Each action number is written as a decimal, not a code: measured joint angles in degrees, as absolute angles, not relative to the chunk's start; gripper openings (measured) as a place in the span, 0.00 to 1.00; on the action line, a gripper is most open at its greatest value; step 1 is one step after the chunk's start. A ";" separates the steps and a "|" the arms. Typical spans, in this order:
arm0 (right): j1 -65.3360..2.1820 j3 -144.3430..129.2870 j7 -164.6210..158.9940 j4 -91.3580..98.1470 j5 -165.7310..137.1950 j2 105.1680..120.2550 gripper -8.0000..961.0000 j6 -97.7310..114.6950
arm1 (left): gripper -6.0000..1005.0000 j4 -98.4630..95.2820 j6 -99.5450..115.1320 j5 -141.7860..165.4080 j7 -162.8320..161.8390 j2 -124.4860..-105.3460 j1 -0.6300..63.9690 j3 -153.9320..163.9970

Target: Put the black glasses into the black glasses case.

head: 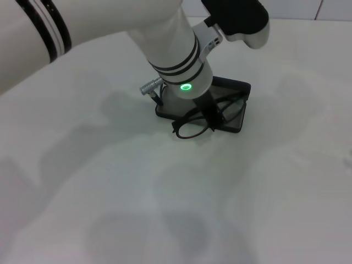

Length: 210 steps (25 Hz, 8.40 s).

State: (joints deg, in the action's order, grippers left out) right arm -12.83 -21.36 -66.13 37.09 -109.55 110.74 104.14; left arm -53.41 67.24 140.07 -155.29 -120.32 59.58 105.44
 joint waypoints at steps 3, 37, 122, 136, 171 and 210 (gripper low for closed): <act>-12.83 -21.36 -66.12 37.09 -109.56 110.79 0.22 104.18 | 0.07 -53.68 68.56 140.24 -153.38 -120.32 60.38 105.52; -12.71 -21.36 -66.09 36.39 -109.73 110.88 0.22 104.14 | 0.10 -56.18 71.95 145.45 -132.25 -120.40 66.18 111.49; -13.17 -21.27 -67.77 35.76 -108.48 112.20 0.22 108.37 | 0.15 -50.74 49.53 128.89 -122.94 -120.11 48.90 90.57; -13.44 -21.36 -67.76 35.59 -108.45 111.98 0.22 108.68 | 0.15 -50.81 52.29 126.56 -122.59 -120.13 48.09 90.72; -14.59 -21.35 -68.39 35.60 -108.46 111.97 0.23 110.54 | 0.15 -50.71 54.65 118.53 -115.42 -119.87 38.22 86.86; -27.19 -41.64 -72.71 32.65 -98.87 116.13 0.82 118.29 | 0.71 -38.19 115.05 88.12 -66.72 -115.19 21.38 53.49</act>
State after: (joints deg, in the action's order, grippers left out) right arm -27.18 -41.64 -72.71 32.65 -98.87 116.13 118.29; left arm -38.19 115.05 88.12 -66.72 -115.19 21.38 53.49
